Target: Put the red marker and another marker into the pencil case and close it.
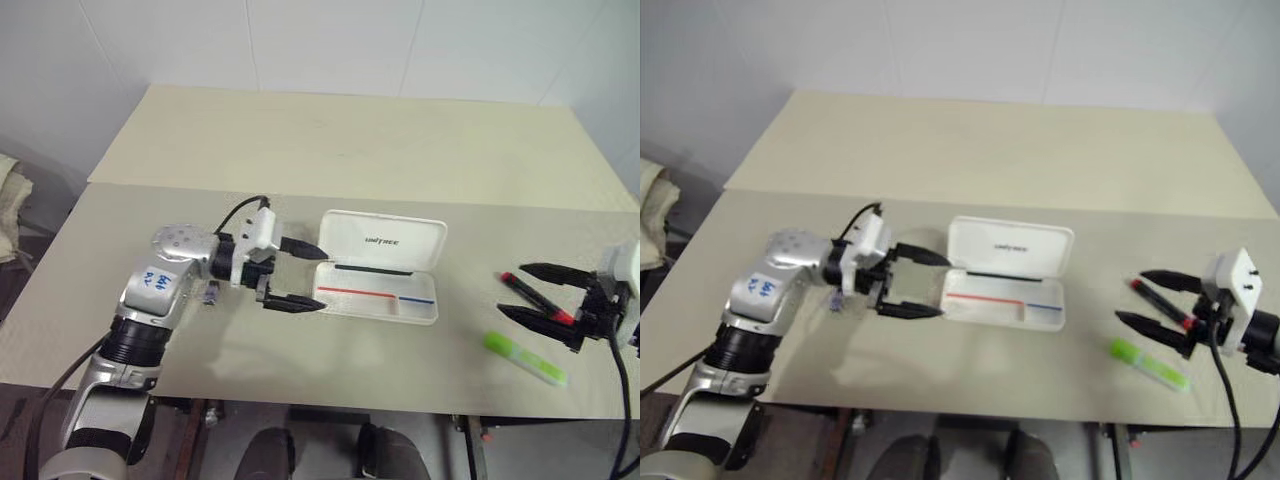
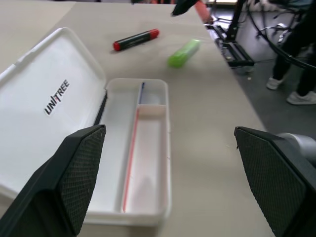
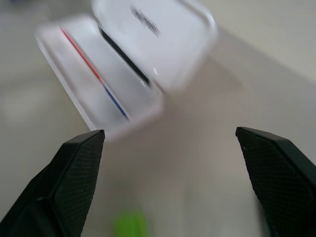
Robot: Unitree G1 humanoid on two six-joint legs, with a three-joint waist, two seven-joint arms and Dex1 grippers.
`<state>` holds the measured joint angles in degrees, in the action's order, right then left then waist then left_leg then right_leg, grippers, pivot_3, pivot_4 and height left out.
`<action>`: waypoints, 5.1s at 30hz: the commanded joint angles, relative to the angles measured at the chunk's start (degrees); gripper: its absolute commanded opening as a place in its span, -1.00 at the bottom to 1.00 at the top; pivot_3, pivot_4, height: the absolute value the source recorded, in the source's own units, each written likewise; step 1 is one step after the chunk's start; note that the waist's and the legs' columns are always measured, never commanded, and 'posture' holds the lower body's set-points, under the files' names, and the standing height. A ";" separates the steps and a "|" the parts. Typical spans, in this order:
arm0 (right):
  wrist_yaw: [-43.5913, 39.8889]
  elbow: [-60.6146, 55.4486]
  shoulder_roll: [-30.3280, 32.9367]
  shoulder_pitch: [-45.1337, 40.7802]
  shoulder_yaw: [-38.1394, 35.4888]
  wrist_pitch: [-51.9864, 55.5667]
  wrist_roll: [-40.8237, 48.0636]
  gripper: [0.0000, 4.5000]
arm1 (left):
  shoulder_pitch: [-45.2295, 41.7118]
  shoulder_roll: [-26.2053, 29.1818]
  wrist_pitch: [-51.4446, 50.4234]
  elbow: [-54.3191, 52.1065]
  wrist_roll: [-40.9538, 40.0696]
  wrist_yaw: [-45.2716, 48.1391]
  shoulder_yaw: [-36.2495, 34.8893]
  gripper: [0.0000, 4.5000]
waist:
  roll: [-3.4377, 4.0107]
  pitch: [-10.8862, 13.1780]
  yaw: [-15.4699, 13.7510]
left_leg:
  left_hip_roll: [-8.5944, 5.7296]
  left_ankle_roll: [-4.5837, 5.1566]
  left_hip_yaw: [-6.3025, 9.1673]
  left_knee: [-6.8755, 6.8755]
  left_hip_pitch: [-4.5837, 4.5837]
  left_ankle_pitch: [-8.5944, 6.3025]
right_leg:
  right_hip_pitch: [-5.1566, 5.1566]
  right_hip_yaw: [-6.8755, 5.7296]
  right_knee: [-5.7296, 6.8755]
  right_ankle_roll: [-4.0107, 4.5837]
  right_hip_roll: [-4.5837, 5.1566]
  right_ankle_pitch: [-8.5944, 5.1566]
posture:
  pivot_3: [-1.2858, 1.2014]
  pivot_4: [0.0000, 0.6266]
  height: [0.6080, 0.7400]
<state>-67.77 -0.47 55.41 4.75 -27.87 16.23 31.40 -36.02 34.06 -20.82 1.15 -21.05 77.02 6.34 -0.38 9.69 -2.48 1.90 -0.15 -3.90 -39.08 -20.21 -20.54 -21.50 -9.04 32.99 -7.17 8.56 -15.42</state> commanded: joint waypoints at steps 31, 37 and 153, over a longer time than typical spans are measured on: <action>-5.57 60.88 -0.79 -33.98 17.94 -17.68 -19.95 0.58 | -2.91 8.82 2.64 7.61 -6.06 1.48 -11.63 1.00 | 0.06 0.03 1.26 | 0.02 -0.05 -0.02 -0.02 0.00 0.07 | 0.06 0.00 0.01 0.00 0.01 0.01 | 0.03 -0.52 1.00; -7.70 59.33 -1.96 -33.47 17.53 -17.71 -19.02 -0.41 | -1.88 8.44 1.98 6.15 -6.41 0.65 -11.84 1.00 | 0.06 0.02 1.42 | 0.05 -0.08 0.00 0.01 0.00 0.07 | 0.04 -0.03 0.01 0.00 -0.01 0.01 | 0.03 -0.52 1.00; -4.68 16.79 -5.46 6.64 4.13 -14.39 -10.54 0.71 | 5.28 1.79 5.55 -2.94 -6.75 -1.89 -4.49 1.00 | 0.01 -0.04 1.14 | 0.03 -0.02 0.05 0.03 0.11 -0.04 | 0.09 0.11 0.02 0.04 -0.03 -0.01 | 0.03 -0.52 1.00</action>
<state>-71.37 15.37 49.12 11.34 -24.85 1.76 20.84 -29.52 35.52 -16.19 -1.36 -27.75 74.74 2.21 -0.37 9.65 -1.34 1.94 -0.18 -3.85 -39.05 -20.10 -20.58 -21.41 -8.93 33.02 -7.13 8.53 -15.44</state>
